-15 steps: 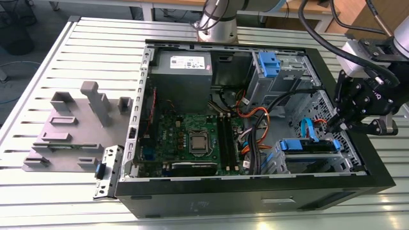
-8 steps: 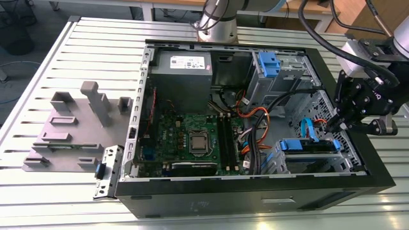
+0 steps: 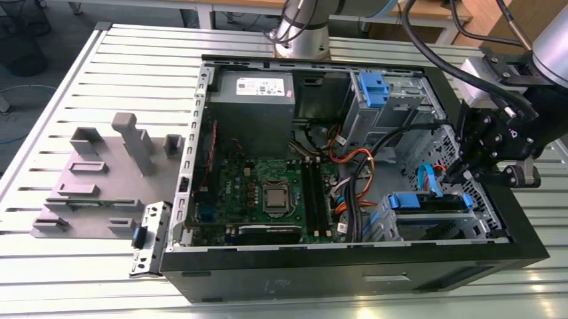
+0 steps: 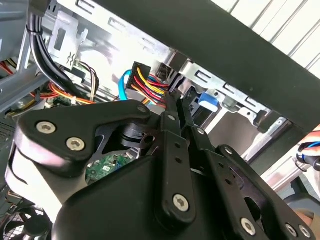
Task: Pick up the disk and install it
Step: 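Insert the second disk wire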
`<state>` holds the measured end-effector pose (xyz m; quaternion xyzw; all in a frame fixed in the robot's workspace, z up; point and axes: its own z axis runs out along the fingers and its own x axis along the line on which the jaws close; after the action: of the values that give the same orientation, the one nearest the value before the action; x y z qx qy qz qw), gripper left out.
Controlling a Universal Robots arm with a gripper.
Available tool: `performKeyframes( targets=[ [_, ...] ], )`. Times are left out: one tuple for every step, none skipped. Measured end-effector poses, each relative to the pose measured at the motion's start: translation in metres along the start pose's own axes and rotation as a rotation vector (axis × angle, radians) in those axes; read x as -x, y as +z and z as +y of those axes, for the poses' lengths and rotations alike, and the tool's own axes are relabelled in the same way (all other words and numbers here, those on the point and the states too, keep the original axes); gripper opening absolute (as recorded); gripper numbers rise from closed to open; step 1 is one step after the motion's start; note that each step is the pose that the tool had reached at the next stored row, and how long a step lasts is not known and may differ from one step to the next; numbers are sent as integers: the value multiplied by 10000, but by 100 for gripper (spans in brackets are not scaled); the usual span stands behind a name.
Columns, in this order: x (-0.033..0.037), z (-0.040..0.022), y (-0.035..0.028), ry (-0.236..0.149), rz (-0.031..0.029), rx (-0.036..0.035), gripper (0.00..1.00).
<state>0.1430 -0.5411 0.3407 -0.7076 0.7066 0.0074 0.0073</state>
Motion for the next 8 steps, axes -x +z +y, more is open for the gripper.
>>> performKeyframes(
  targets=[
    [-7,1,0,-1,0,-5,16],
    [-18,2,0,-2,0,-9,16],
    [-34,3,0,-2,-1,-11,16],
    [-53,4,-1,-1,-1,-14,16],
    [-71,7,-2,0,-1,-19,16],
    [-88,13,-2,0,-6,-27,16],
    [-103,21,-2,-1,-13,-39,16],
    [-118,31,-3,-2,-20,-56,16]
  ],
)
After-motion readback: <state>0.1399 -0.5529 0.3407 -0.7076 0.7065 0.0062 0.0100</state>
